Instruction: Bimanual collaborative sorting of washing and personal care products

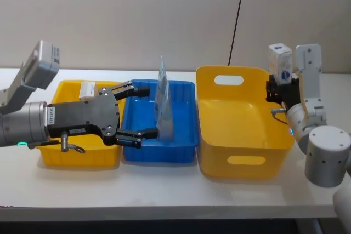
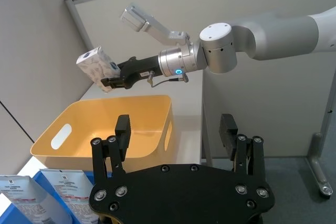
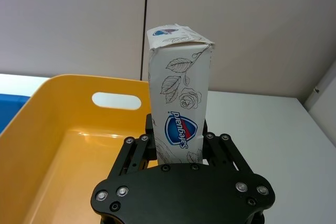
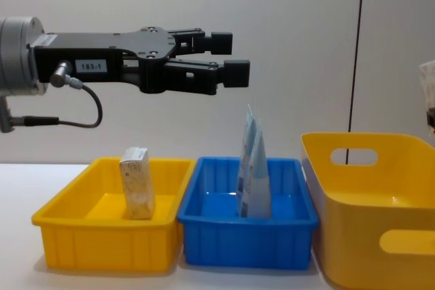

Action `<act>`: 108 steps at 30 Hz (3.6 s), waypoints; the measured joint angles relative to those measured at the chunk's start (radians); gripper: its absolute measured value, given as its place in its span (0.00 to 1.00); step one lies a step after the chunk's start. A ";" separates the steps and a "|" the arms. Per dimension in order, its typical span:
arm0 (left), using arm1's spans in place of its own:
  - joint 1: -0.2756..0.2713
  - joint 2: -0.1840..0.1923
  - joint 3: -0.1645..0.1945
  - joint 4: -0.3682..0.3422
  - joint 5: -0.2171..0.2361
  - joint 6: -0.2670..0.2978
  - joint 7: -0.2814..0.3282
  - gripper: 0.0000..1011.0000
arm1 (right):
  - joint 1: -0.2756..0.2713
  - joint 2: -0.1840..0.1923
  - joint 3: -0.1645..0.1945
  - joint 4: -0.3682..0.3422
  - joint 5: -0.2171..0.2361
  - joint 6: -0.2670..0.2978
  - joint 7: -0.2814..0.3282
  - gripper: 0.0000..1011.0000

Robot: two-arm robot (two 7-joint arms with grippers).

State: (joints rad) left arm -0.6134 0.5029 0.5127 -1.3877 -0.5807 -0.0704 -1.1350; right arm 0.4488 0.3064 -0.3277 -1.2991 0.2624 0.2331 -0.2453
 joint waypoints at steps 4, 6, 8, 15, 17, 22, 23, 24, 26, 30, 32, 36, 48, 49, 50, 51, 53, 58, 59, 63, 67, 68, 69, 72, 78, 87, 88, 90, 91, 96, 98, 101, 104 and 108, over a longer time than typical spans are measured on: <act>0.000 0.000 0.000 0.000 0.000 0.000 0.000 0.99 | 0.012 0.000 -0.001 0.002 0.003 0.011 0.019 0.37; 0.000 0.000 0.000 0.000 0.000 0.000 0.000 0.99 | 0.025 -0.003 -0.006 0.013 0.003 0.018 0.030 0.37; 0.000 0.000 0.000 0.000 0.000 0.000 0.000 0.99 | 0.040 -0.008 -0.012 0.034 0.000 0.023 0.039 0.37; 0.000 0.000 0.000 0.000 0.000 0.000 0.000 0.99 | 0.087 -0.032 -0.034 0.100 -0.016 0.030 0.057 0.37; 0.000 0.000 0.000 0.000 0.000 0.000 0.000 0.99 | 0.108 -0.046 -0.047 0.135 -0.026 0.031 0.063 0.37; 0.000 0.000 0.000 0.000 0.000 0.000 0.000 0.99 | 0.140 -0.068 -0.067 0.183 -0.044 0.029 0.072 0.37; 0.000 0.000 0.000 0.000 0.000 0.000 0.000 0.99 | 0.144 -0.071 -0.070 0.190 -0.046 0.029 0.073 0.37; 0.000 0.000 0.000 0.000 0.000 0.000 0.000 0.99 | 0.148 -0.075 -0.074 0.199 -0.049 0.029 0.074 0.37; 0.000 0.000 0.000 0.000 0.000 0.000 0.000 0.99 | 0.158 -0.083 -0.083 0.216 -0.059 0.026 0.076 0.37; 0.000 0.000 0.000 0.000 0.000 0.000 0.000 0.99 | 0.172 -0.094 -0.098 0.248 -0.076 0.020 0.078 0.37; 0.000 0.000 0.000 0.000 0.000 0.000 0.000 0.99 | 0.174 -0.096 -0.102 0.254 -0.081 0.018 0.079 0.37; 0.000 0.000 0.000 0.000 0.000 0.000 0.000 0.99 | 0.175 -0.098 -0.107 0.260 -0.090 0.013 0.079 0.44; 0.000 0.000 0.000 0.000 0.000 0.000 0.000 0.99 | 0.149 -0.082 -0.109 0.228 -0.111 0.005 0.081 0.85; 0.000 0.000 0.000 0.000 0.000 0.000 0.000 0.99 | 0.146 -0.081 -0.108 0.224 -0.112 0.005 0.081 0.87; 0.000 0.000 0.000 0.000 0.000 0.000 0.000 0.99 | 0.143 -0.079 -0.106 0.217 -0.113 0.005 0.081 0.91; 0.000 0.000 0.000 0.000 0.000 0.000 0.000 0.99 | 0.140 -0.077 -0.105 0.212 -0.114 0.004 0.081 0.92; 0.000 0.000 0.000 0.000 0.000 0.000 0.000 0.99 | 0.136 -0.075 -0.104 0.205 -0.115 0.004 0.081 0.98; 0.000 0.000 0.000 0.000 0.000 0.000 0.000 0.99 | 0.118 -0.063 -0.097 0.166 -0.116 0.000 0.090 0.99; 0.000 0.000 0.000 0.000 0.000 0.000 0.000 0.99 | 0.115 -0.061 -0.096 0.159 -0.116 -0.002 0.094 0.99; 0.000 0.000 0.000 0.000 0.000 0.000 0.000 0.99 | 0.091 -0.042 -0.088 0.109 -0.110 -0.007 0.116 0.99; 0.000 0.000 0.000 0.000 0.000 0.000 0.000 0.99 | 0.072 -0.029 -0.082 0.070 -0.103 -0.011 0.131 0.99; 0.000 0.000 0.000 0.000 0.000 0.000 0.000 0.99 | 0.064 -0.023 -0.080 0.053 -0.101 -0.013 0.138 0.99; 0.000 0.000 0.000 0.000 0.000 0.000 0.000 0.99 | 0.061 -0.021 -0.079 0.046 -0.100 -0.013 0.141 0.99; 0.000 0.000 0.000 0.000 0.000 0.000 0.000 0.99 | 0.045 -0.011 -0.074 0.017 -0.094 -0.016 0.153 0.99; 0.000 0.000 0.000 0.000 0.000 0.000 0.000 0.99 | 0.029 0.001 -0.069 -0.016 -0.089 -0.019 0.166 0.99; 0.000 0.000 0.000 0.000 0.000 0.000 0.000 0.99 | 0.013 0.005 -0.061 -0.037 -0.086 -0.017 0.170 0.99; 0.000 0.000 0.000 0.000 0.000 0.000 0.000 0.99 | 0.005 0.005 -0.057 -0.046 -0.086 -0.011 0.165 0.99; 0.000 0.000 0.000 0.000 0.000 0.000 0.000 0.99 | -0.006 0.005 -0.052 -0.060 -0.084 -0.005 0.159 0.99; 0.000 0.000 0.000 0.000 0.000 0.000 0.000 0.99 | -0.012 0.005 -0.049 -0.067 -0.083 -0.001 0.156 0.99; 0.000 0.000 0.000 0.000 0.000 0.000 0.000 0.99 | -0.061 0.012 -0.029 -0.135 -0.068 0.036 0.142 0.99; 0.000 0.000 0.000 0.000 0.000 0.000 0.000 0.99 | -0.085 0.016 -0.021 -0.168 -0.060 0.053 0.141 0.99; 0.000 0.000 0.000 0.000 0.000 0.000 0.000 0.99 | -0.104 0.021 -0.015 -0.198 -0.052 0.068 0.142 0.99; 0.000 0.000 0.000 0.000 0.000 0.000 0.000 0.99 | -0.128 0.028 -0.010 -0.235 -0.040 0.086 0.152 0.99; 0.000 0.000 0.000 0.000 0.000 0.000 0.000 0.99 | -0.156 0.036 -0.007 -0.283 -0.021 0.108 0.179 0.99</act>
State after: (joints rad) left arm -0.6133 0.5029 0.5127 -1.3877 -0.5807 -0.0704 -1.1350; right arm 0.2932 0.3429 -0.3346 -1.5824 0.2413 0.3409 -0.0661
